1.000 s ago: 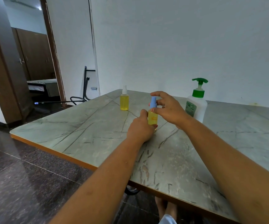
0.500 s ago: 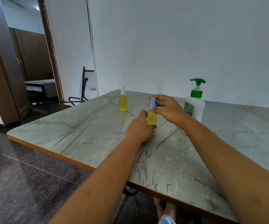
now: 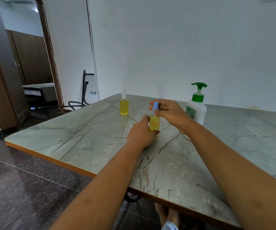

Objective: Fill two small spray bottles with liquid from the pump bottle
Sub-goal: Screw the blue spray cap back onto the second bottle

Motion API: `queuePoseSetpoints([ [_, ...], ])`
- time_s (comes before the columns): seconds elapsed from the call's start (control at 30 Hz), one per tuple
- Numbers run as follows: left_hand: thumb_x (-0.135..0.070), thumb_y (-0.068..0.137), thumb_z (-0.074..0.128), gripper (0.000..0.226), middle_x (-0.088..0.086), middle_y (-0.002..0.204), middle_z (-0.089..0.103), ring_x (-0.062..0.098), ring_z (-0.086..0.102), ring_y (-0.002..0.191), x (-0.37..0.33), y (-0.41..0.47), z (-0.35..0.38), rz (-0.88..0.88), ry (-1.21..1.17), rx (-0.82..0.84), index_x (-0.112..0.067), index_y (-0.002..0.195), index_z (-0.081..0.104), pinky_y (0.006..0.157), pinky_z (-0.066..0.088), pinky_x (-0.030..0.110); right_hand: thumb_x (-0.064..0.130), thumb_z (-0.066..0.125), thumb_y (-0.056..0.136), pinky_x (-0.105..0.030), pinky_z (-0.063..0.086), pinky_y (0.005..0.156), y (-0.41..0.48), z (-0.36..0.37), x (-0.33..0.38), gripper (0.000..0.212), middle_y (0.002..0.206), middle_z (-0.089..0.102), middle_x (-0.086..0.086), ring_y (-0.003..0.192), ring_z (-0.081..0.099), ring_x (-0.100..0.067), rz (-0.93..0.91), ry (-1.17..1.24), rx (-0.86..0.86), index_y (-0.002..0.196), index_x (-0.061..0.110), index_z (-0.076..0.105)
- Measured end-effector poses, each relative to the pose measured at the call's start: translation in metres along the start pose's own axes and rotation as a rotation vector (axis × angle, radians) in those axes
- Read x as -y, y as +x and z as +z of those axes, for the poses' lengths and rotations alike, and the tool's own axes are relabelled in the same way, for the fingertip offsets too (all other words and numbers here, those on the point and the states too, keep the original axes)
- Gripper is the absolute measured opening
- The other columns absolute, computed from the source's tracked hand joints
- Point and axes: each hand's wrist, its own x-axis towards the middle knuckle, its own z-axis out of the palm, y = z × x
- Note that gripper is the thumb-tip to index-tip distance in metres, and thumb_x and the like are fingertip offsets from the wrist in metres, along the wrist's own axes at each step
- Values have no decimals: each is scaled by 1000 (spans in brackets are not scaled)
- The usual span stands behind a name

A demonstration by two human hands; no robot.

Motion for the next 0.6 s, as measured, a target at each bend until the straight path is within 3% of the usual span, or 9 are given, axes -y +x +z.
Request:
queuePoseSetpoints([
  [0.1, -34, 86, 63, 41, 9, 112, 65, 27, 61, 101, 0, 0, 0, 11, -19, -4, -23, 120, 43, 87, 50, 40, 17, 77, 77, -23, 53, 80, 0, 2, -1, 36, 87, 66, 4, 82, 62, -5, -34, -98, -156, 110, 15, 61],
  [0.17, -35, 86, 63, 51, 7, 116, 63, 25, 60, 106, 0, 0, 1, 24, -5, 0, -26, 130, 38, 88, 49, 38, 28, 81, 72, -16, 41, 61, 0, 4, 0, 43, 74, 52, 7, 66, 49, -3, -47, -228, -255, 105, 16, 56],
  [0.2, -35, 87, 62, 58, 7, 120, 62, 25, 59, 108, 0, 0, 1, 23, 15, 3, -26, 136, 34, 88, 47, 37, 34, 80, 72, -17, 38, 59, 0, 6, 1, 46, 74, 49, 6, 66, 46, -5, -46, -262, -255, 106, 17, 54],
  [0.3, -33, 88, 61, 64, 8, 126, 58, 24, 57, 112, -2, 0, -1, 12, 33, 10, -26, 142, 28, 89, 45, 34, 50, 73, 73, -25, 46, 82, -1, 10, -2, 55, 106, 54, 2, 95, 52, -11, -1, -207, -135, 116, 23, 52],
  [0.4, -33, 88, 61, 52, 8, 122, 61, 24, 58, 108, -4, -1, -2, 6, 21, 12, -24, 133, 36, 85, 44, 33, 29, 66, 87, -27, 46, 95, -3, 7, 0, 40, 129, 52, 0, 115, 52, -15, 23, -48, -3, 124, 27, 52],
  [0.5, -33, 87, 61, 39, 10, 113, 64, 26, 60, 99, -1, 0, 0, 10, 6, 10, -22, 119, 42, 82, 48, 36, 2, 55, 91, -13, 46, 86, -3, 1, 1, 40, 124, 60, -5, 110, 56, -10, 22, 23, 47, 129, 15, 54],
  [0.6, -33, 86, 62, 40, 10, 112, 65, 27, 60, 99, 0, 0, -1, 10, -3, 8, -23, 120, 42, 85, 50, 40, 2, 63, 87, -32, 48, 99, -2, 0, -3, 41, 113, 66, -5, 104, 62, -11, 12, -6, -7, 126, 12, 56],
])
